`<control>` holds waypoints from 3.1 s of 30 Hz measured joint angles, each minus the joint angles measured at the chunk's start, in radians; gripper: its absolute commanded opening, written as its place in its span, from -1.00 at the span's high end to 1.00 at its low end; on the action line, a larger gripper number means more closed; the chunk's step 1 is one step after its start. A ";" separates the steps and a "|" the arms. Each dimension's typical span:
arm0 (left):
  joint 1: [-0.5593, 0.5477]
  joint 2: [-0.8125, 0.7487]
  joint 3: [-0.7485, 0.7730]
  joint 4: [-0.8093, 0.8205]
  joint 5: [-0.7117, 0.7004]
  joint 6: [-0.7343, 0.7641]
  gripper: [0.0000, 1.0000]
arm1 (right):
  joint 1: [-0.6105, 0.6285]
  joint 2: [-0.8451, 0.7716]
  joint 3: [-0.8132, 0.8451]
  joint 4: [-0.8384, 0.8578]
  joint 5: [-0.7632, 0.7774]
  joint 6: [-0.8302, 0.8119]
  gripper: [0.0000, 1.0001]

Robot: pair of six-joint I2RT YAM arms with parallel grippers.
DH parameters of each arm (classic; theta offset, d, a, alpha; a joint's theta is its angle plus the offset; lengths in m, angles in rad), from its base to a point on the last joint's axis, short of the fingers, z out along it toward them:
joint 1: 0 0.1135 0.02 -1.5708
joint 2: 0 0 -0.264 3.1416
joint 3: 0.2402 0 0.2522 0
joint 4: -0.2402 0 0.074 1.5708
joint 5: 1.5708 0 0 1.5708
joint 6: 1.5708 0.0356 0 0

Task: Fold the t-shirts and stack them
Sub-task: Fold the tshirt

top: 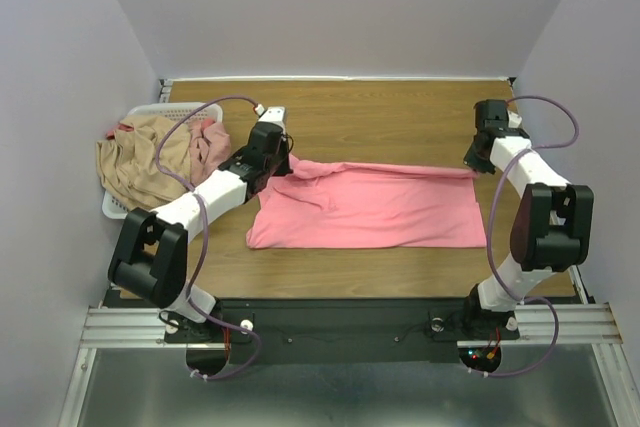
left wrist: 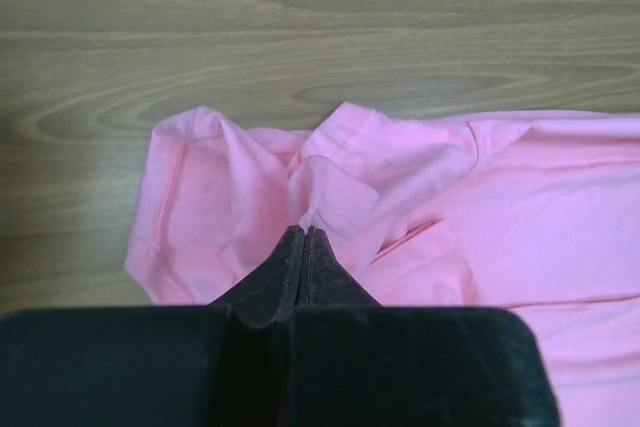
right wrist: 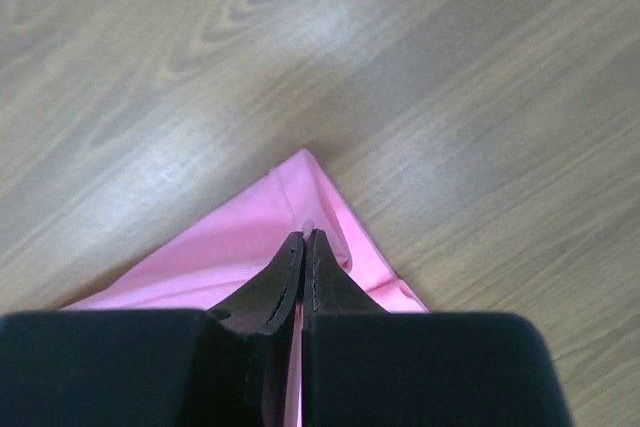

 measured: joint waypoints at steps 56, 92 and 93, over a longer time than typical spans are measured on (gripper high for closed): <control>0.132 0.328 0.448 -0.135 -0.180 0.011 1.00 | -0.068 0.279 0.327 -0.003 -0.159 -0.122 0.99; 0.108 -0.228 -0.315 0.024 0.031 -0.184 1.00 | -0.068 -0.079 -0.144 0.001 -0.129 -0.034 0.99; 0.105 -0.241 -0.332 0.024 0.031 -0.192 1.00 | -0.068 -0.079 -0.154 0.002 -0.125 -0.032 0.99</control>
